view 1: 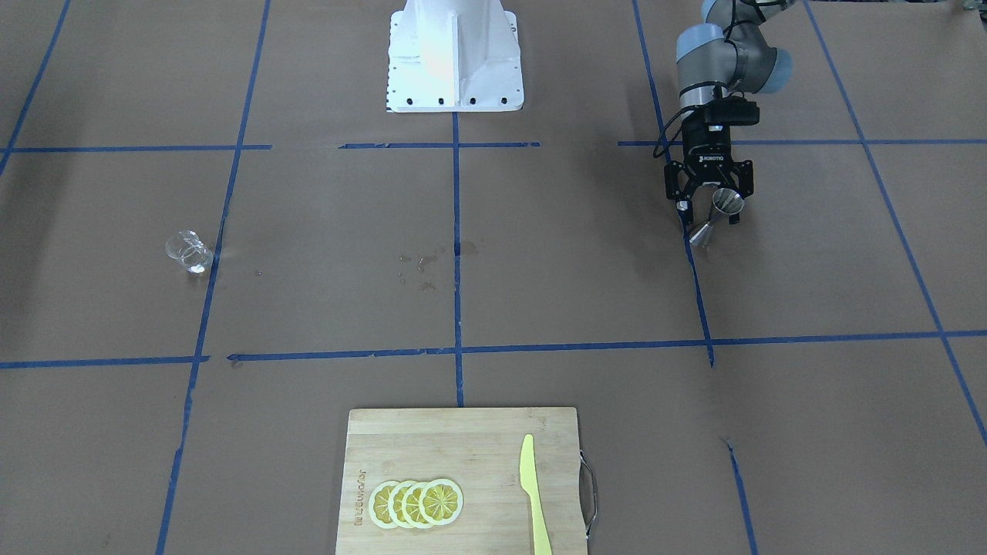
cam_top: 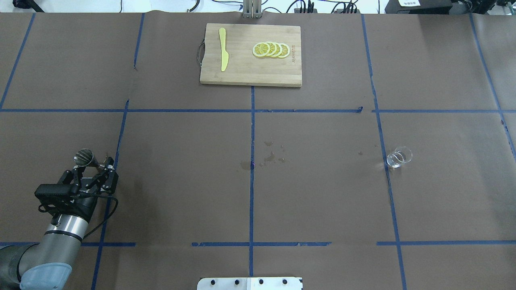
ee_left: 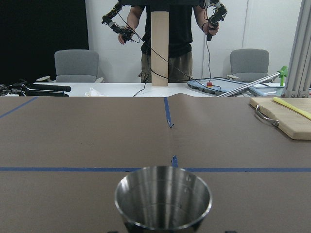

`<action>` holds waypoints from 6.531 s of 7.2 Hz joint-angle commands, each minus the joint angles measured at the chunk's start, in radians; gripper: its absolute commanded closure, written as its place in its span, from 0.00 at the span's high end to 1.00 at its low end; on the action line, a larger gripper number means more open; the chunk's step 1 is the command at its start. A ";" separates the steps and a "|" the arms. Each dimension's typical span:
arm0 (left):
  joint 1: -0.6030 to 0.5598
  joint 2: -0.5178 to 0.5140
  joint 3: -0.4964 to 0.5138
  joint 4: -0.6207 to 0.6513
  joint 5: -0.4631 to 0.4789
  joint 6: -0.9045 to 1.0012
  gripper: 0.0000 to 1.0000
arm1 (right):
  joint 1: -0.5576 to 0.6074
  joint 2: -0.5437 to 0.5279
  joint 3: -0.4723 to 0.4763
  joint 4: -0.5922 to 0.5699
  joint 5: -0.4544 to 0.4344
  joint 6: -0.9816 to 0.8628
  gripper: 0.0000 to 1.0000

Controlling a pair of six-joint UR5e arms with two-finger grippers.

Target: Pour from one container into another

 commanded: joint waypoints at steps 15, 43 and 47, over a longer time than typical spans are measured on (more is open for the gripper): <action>0.005 -0.030 0.007 -0.766 -0.070 0.825 0.00 | 0.000 0.000 0.000 0.000 -0.001 -0.001 1.00; -0.681 -0.828 0.245 -0.166 -1.732 1.328 0.00 | -1.266 -0.071 0.569 0.023 -1.260 1.479 1.00; -0.681 -0.820 0.245 -0.169 -1.732 1.328 0.00 | -1.423 -0.148 0.262 0.439 -1.665 1.498 1.00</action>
